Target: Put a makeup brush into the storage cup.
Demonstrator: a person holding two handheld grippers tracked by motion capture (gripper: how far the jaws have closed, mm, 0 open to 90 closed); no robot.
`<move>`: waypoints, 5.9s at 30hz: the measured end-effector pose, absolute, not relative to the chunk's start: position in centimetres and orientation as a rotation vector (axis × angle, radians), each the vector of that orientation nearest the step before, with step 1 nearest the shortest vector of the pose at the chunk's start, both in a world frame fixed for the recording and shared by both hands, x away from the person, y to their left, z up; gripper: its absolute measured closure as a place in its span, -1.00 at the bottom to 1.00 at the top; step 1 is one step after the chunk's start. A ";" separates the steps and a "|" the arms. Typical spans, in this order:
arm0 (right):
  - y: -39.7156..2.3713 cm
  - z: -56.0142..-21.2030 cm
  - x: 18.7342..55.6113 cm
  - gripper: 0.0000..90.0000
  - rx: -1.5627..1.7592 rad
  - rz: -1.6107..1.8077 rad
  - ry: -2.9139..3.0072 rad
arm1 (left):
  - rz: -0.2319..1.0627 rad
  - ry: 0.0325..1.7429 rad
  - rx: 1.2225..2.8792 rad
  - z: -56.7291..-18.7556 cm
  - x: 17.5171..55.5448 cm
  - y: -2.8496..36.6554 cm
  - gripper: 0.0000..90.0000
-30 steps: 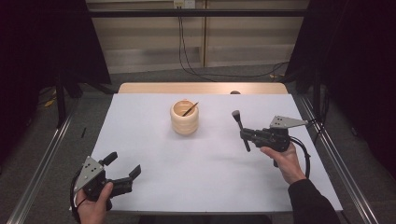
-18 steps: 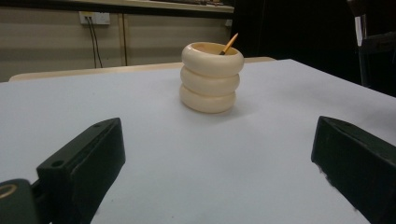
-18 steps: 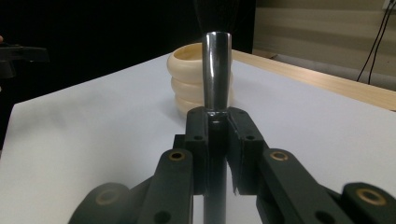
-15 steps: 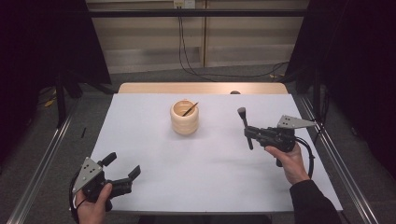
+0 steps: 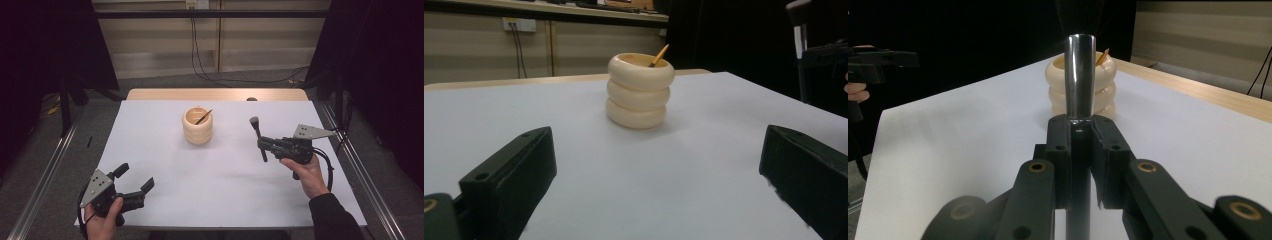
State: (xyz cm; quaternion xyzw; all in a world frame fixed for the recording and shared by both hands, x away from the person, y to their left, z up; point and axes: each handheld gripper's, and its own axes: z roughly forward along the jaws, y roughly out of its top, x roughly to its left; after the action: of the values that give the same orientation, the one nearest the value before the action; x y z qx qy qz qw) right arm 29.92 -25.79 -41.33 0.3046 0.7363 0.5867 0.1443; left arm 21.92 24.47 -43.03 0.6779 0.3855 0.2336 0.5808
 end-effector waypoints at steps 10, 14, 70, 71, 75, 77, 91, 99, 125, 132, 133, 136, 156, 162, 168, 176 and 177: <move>-24.5 -41.1 29.6 0.76 0.858 1.723 2.134 | 0.507 0.866 1.586 -42.7 22.5 23.0 -0.95; -23.5 -41.1 29.5 0.76 0.822 1.708 2.165 | 0.501 0.851 1.591 -42.3 22.7 22.4 -0.95; -18.0 -41.5 28.5 0.76 0.688 1.760 2.289 | 0.341 0.549 1.678 -38.2 25.9 10.1 -0.93; -18.0 -41.5 28.5 0.76 0.688 1.760 2.289 | 0.341 0.549 1.678 -38.2 25.9 10.1 -0.93; -17.6 -41.5 28.5 0.76 0.678 1.778 2.294 | 0.335 0.525 1.691 -38.0 26.2 9.4 -0.93; -17.4 -41.5 28.5 0.76 0.672 1.779 2.300 | 0.328 0.514 1.692 -37.9 26.4 9.0 -0.92; -17.1 -41.6 28.4 0.76 0.679 1.777 2.292 | 0.306 0.550 1.723 -38.1 27.8 7.3 -0.76; -16.9 -41.5 28.3 0.76 0.682 1.774 2.280 | 0.346 0.558 1.707 -38.3 27.7 7.6 -0.59; -16.8 -41.5 28.2 0.76 0.671 1.775 2.282 | 0.198 0.592 1.710 -39.2 28.5 7.7 0.60; -16.6 -41.6 28.2 0.76 0.671 1.768 2.289 | 0.171 0.579 1.711 -39.3 28.6 7.6 0.71; -16.6 -41.6 28.2 0.76 0.670 1.770 2.290 | 0.174 0.583 1.705 -39.3 28.5 7.6 0.71; -16.6 -41.6 28.2 0.76 0.665 1.776 2.290 | 0.163 0.577 1.709 -39.2 28.5 7.7 0.72; -16.8 -41.7 28.1 0.55 0.673 1.788 2.284 | 0.191 0.567 1.714 -38.9 28.5 8.4 0.73; -17.1 -41.6 28.0 0.25 0.670 1.801 2.270 | 0.212 0.569 1.714 -38.6 28.6 8.7 0.72; -17.4 -41.5 27.9 -0.17 0.696 1.766 2.239 | 0.222 0.579 1.708 -38.3 28.5 9.0 0.73; -17.9 -41.5 27.9 -0.85 0.783 1.754 2.170 | 0.236 0.582 1.709 -38.0 28.4 9.4 0.72; -18.0 -41.4 27.9 -0.87 0.780 1.744 2.167 | 0.236 0.584 1.712 -38.0 28.4 9.5 0.72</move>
State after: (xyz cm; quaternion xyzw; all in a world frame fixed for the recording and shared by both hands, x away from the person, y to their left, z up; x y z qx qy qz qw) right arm 27.90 -17.98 -41.43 0.2679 0.7442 0.5988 0.1260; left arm 28.43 9.54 -38.02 0.7421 0.2531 0.1023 0.6122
